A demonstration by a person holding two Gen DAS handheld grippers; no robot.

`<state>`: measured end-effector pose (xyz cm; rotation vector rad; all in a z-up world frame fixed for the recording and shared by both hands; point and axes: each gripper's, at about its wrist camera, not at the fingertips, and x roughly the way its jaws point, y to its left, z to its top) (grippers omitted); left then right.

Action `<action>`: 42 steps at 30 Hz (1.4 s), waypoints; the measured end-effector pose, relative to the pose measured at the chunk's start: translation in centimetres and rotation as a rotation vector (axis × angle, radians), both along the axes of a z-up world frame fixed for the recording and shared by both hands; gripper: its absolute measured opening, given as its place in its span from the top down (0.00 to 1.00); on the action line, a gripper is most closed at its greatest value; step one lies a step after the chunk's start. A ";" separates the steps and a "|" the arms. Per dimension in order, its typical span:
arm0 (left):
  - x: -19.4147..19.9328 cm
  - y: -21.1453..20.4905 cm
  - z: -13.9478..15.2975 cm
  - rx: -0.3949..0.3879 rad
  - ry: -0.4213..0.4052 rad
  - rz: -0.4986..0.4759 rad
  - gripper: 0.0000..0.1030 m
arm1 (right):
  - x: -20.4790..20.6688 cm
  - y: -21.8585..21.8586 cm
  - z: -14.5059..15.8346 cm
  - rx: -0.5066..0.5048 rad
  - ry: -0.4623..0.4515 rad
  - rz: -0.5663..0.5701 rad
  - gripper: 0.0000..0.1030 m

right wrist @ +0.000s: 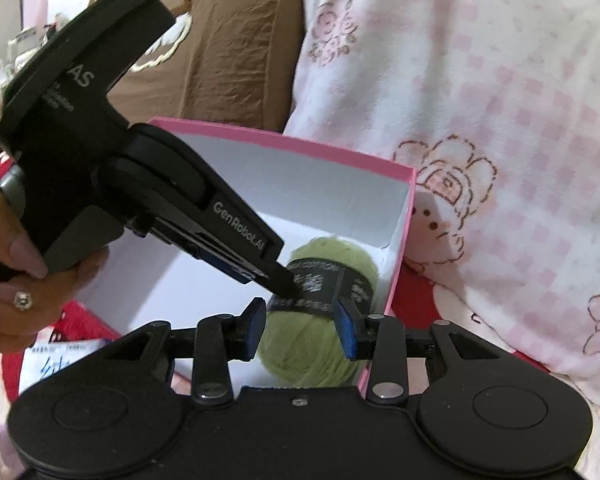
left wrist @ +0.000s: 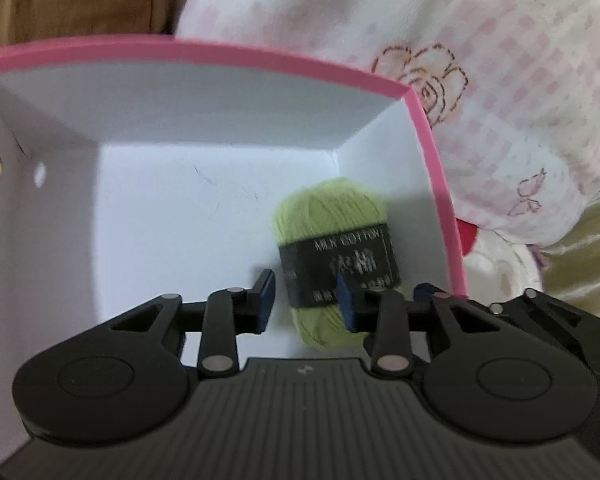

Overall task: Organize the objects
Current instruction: 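Lower the yarn ball into the box and open the left tool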

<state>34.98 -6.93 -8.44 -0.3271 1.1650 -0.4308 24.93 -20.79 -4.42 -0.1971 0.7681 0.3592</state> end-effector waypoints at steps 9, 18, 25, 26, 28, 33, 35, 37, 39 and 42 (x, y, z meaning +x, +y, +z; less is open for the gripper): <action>-0.4 -2.2 -1.5 -0.010 0.052 -0.039 0.50 | -0.7 -1.8 0.3 0.067 0.051 -0.011 0.67; 1.0 -2.7 -0.5 0.024 -0.034 0.048 0.63 | -1.2 -2.7 -0.2 0.102 0.030 -0.004 0.67; 2.0 -3.0 -0.6 0.035 -0.057 0.064 0.61 | -1.8 -2.9 -0.5 0.136 -0.011 -0.047 0.66; 2.0 -2.8 -0.7 0.026 -0.052 0.066 0.60 | -1.7 -2.8 -0.4 0.135 -0.013 -0.048 0.66; 1.7 -2.4 -0.3 0.014 -0.050 0.067 0.58 | -1.5 -2.7 -0.3 0.135 -0.017 -0.051 0.66; -0.5 -1.6 2.2 0.053 -0.062 0.045 0.56 | -1.4 -3.0 0.0 0.167 -0.002 -0.072 0.62; -2.0 -1.1 3.6 0.078 -0.079 0.023 0.54 | -1.9 -3.0 0.4 0.180 -0.002 -0.080 0.54; -3.1 -0.2 5.0 0.091 -0.086 0.011 0.53 | -2.4 -3.1 1.1 0.197 0.005 -0.078 0.49; -4.2 0.8 6.3 0.102 -0.093 0.000 0.52 | -3.1 -3.1 1.7 0.212 0.014 -0.074 0.47; -6.1 1.3 7.9 0.124 -0.113 0.005 0.49 | -4.3 -3.0 2.7 0.244 0.026 -0.075 0.45</action>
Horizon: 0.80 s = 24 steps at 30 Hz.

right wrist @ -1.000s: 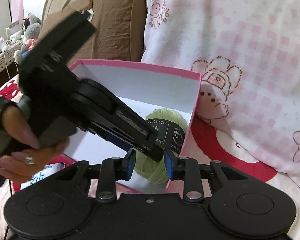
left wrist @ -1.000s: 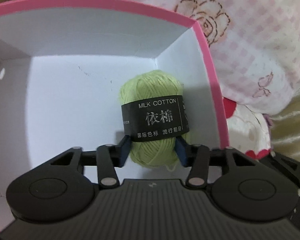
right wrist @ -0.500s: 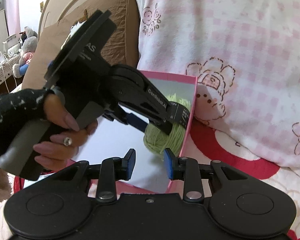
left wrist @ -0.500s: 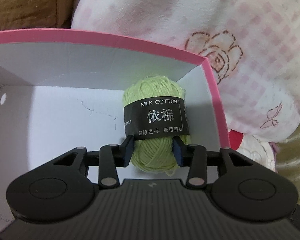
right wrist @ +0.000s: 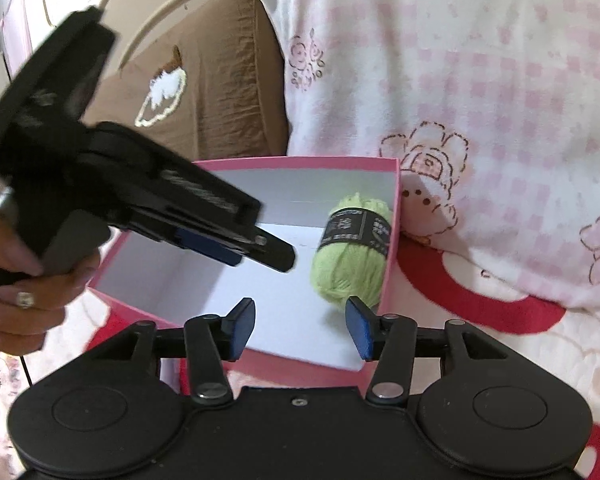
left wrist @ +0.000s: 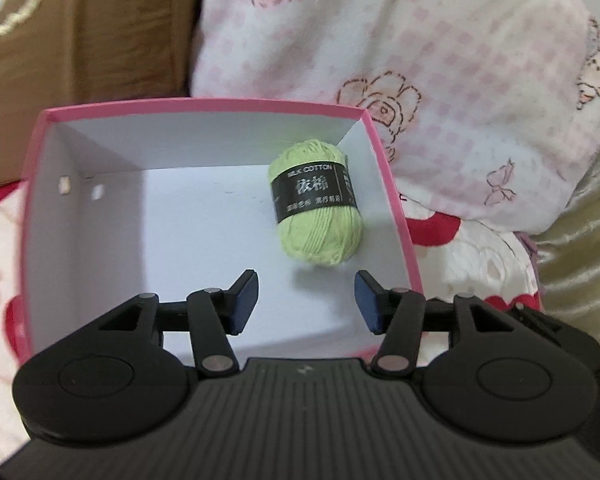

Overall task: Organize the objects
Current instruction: 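Lower the yarn ball into the box and open the left tool, then withdraw the left tool and move it toward the clear plastic box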

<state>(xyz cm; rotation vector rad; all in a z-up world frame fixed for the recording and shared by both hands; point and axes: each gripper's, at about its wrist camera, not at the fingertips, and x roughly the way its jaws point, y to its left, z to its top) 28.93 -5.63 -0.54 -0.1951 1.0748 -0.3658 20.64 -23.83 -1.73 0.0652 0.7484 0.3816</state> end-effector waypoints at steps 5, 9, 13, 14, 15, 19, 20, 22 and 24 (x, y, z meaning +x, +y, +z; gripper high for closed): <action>-3.1 1.9 2.5 0.033 -0.014 0.006 0.43 | -2.2 0.7 1.8 -0.013 -0.010 0.007 0.39; -5.0 2.8 3.9 0.053 -0.022 -0.011 0.42 | -3.7 1.6 3.3 -0.027 -0.023 0.023 0.32; -6.9 4.1 5.2 0.040 0.001 -0.043 0.42 | -4.9 2.4 4.7 -0.008 -0.038 0.003 0.10; -7.4 4.5 5.4 0.038 -0.004 -0.047 0.42 | -5.2 2.5 5.1 0.016 -0.036 -0.001 0.09; -7.9 4.8 5.7 0.038 -0.009 -0.047 0.42 | -5.5 2.5 5.3 0.034 -0.029 0.005 0.09; -9.3 5.8 6.5 0.040 -0.015 -0.036 0.41 | -6.7 3.4 6.6 0.025 -0.031 0.024 0.08; -9.6 6.0 6.7 0.041 -0.016 -0.037 0.41 | -7.0 3.6 6.9 0.007 -0.038 0.025 0.08; -10.4 6.4 7.0 0.042 -0.020 -0.042 0.38 | -7.6 3.9 7.5 -0.016 -0.047 0.028 0.08; -11.2 6.7 7.3 0.039 -0.025 -0.046 0.36 | -8.2 4.2 8.0 -0.035 -0.037 0.040 0.08</action>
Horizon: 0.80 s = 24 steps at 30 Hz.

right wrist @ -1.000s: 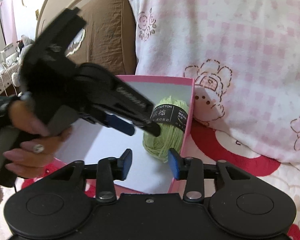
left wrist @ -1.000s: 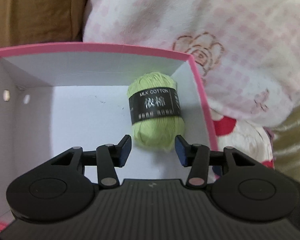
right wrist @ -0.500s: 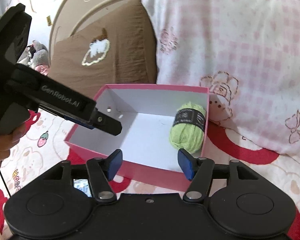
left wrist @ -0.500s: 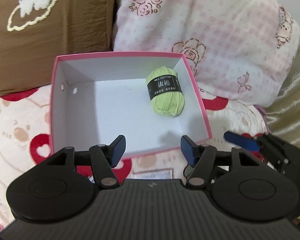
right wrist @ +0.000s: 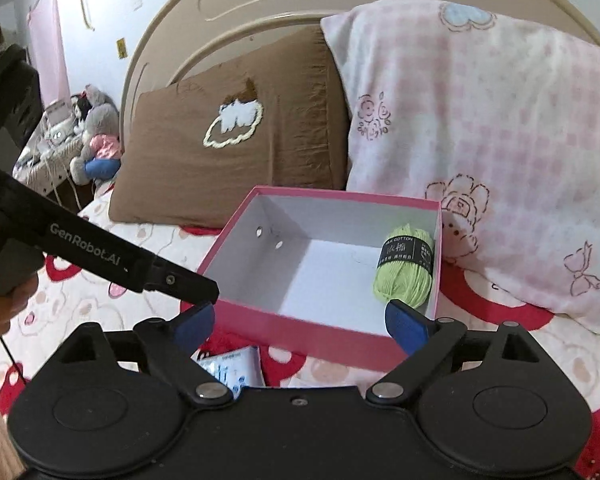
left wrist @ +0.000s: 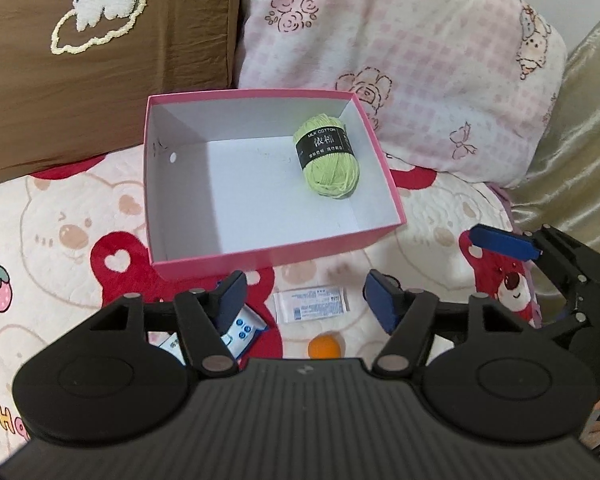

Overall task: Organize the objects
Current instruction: 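Withdraw the left tool and move it toward the clear plastic box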

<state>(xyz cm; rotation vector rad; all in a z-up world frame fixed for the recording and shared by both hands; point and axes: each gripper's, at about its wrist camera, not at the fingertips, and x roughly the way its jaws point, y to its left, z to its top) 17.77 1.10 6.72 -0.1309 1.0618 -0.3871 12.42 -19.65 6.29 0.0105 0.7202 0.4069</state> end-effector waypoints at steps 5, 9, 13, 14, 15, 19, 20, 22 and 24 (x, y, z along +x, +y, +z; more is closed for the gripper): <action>-1.7 0.8 0.0 -0.013 0.000 -0.002 0.27 | -2.3 0.0 0.7 0.003 0.068 0.020 0.08; -3.2 1.0 -0.4 -0.009 0.006 -0.010 0.24 | -4.4 -0.1 0.7 0.015 0.123 0.023 0.08; -5.0 0.8 -1.1 0.008 0.004 -0.025 0.20 | -6.5 -0.2 0.4 0.000 0.160 0.028 0.08; -5.4 0.8 -1.3 0.004 0.000 -0.021 0.20 | -7.1 -0.3 0.2 0.000 0.170 0.023 0.08; -5.8 0.8 -1.6 0.001 -0.004 -0.015 0.20 | -7.4 -0.4 0.0 0.005 0.182 0.019 0.08; -7.3 0.6 -2.5 0.028 -0.013 -0.008 0.19 | -9.0 -0.9 -1.0 0.030 0.227 0.005 0.08; -7.6 0.5 -2.8 0.034 -0.009 -0.011 0.19 | -9.4 -1.0 -1.3 0.033 0.237 0.002 0.08; -8.2 0.3 -3.4 0.036 0.006 -0.017 0.19 | -10.0 -1.1 -1.9 0.035 0.250 0.006 0.08; -8.7 0.1 -4.1 0.035 0.021 -0.026 0.19 | -10.5 -1.1 -2.5 0.029 0.264 0.006 0.08</action>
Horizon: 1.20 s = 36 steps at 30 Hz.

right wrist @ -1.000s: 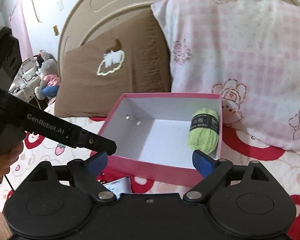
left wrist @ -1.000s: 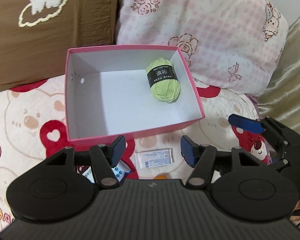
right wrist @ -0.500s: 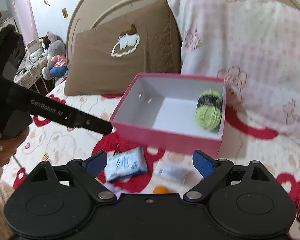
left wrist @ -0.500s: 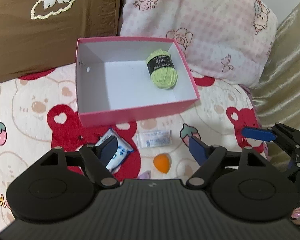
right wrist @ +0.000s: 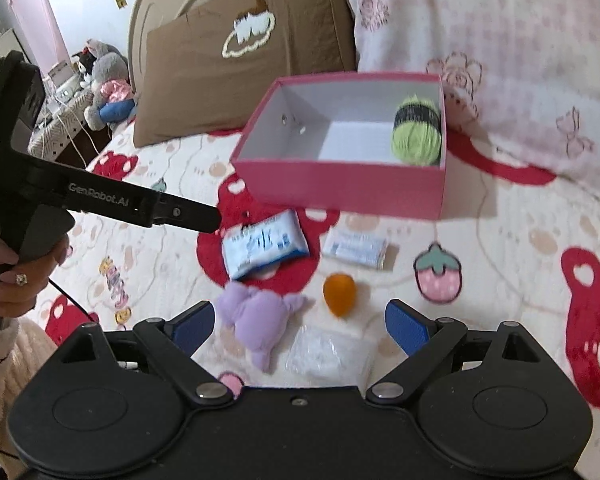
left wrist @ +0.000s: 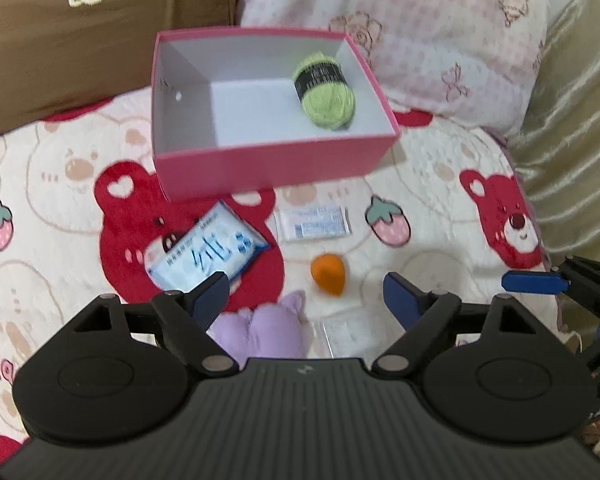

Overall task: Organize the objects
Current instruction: 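Withdraw the left tool and move it toward the clear plastic box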

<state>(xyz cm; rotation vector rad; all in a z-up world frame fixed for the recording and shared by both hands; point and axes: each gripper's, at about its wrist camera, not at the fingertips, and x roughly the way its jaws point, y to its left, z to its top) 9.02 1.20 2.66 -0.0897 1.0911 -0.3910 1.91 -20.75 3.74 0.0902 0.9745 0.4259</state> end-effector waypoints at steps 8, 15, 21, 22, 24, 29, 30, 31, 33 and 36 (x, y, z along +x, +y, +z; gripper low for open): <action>-2.1 -1.5 -2.4 0.037 0.009 -0.002 0.19 | -1.1 0.2 -3.2 -0.161 -0.062 0.074 0.08; -3.0 -2.7 -4.6 0.021 0.029 -0.030 0.19 | -1.3 -0.4 -4.6 -0.104 -0.069 0.118 0.08; -3.0 -2.9 -6.5 -0.011 0.042 -0.032 0.19 | -2.1 0.5 -6.1 -0.108 -0.085 0.172 0.08; -2.8 -2.7 -6.8 -0.026 0.058 -0.032 0.19 | -2.1 0.6 -6.3 -0.106 -0.081 0.178 0.08; -2.5 -2.1 -7.7 -0.070 0.091 -0.026 0.19 | -2.2 0.7 -7.0 -0.100 -0.080 0.186 0.08; -2.4 -1.6 -9.5 -0.069 0.096 -0.002 0.20 | -2.6 1.2 -9.0 -0.132 -0.107 0.229 0.08; -2.4 -1.7 -9.8 -0.073 0.091 -0.001 0.20 | -2.6 1.4 -9.4 -0.145 -0.109 0.242 0.08; -2.4 -1.7 -10.0 -0.077 0.089 0.003 0.21 | -2.6 1.5 -9.8 -0.158 -0.110 0.253 0.08; -2.6 -1.7 -10.4 -0.081 0.076 0.013 0.21 | -2.5 1.8 -10.5 -0.176 -0.110 0.273 0.08; -3.1 -1.6 -10.8 -0.091 0.066 0.016 0.21 | -2.2 1.9 -11.4 -0.180 -0.103 0.282 0.08</action>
